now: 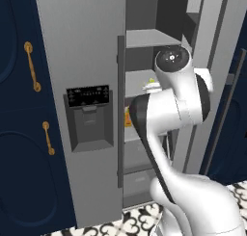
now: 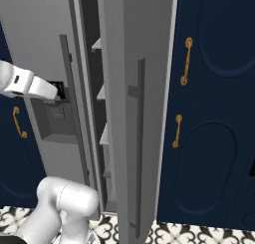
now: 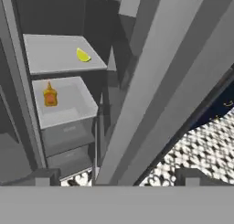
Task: Grab a lemon wedge from the fridge and one ice cube from the ice bowl, and put them in the glass of lemonade.
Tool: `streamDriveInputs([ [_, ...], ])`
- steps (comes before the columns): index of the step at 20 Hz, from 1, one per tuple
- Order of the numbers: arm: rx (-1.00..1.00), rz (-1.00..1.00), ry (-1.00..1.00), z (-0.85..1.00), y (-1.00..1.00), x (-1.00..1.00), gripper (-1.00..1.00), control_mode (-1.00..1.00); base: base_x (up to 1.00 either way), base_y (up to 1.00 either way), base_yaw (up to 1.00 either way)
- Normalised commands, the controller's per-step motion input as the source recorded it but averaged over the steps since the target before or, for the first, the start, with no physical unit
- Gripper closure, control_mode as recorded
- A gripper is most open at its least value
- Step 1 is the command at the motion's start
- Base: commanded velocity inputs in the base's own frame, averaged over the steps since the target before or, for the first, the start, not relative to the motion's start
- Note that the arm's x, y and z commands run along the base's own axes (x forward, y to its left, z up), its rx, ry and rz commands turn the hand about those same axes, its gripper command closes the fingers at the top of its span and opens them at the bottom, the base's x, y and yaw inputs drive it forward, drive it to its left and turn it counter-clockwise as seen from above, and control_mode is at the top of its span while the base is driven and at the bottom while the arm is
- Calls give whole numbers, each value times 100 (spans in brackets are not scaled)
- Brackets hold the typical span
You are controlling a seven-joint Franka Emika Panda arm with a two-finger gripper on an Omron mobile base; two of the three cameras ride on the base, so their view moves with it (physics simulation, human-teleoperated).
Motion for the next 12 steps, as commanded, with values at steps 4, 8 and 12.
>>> streamDriveInputs([
  [4, -42, -17, 3, -3, 61, 100, -100, -100, 0, 0, 0],
  [8, -50, -13, 23, 0, 11, 100, -100, -100, 0, 0, 0],
  [12, -45, -6, 32, 0, -39, 100, -100, -100, 0, 0, 0],
])
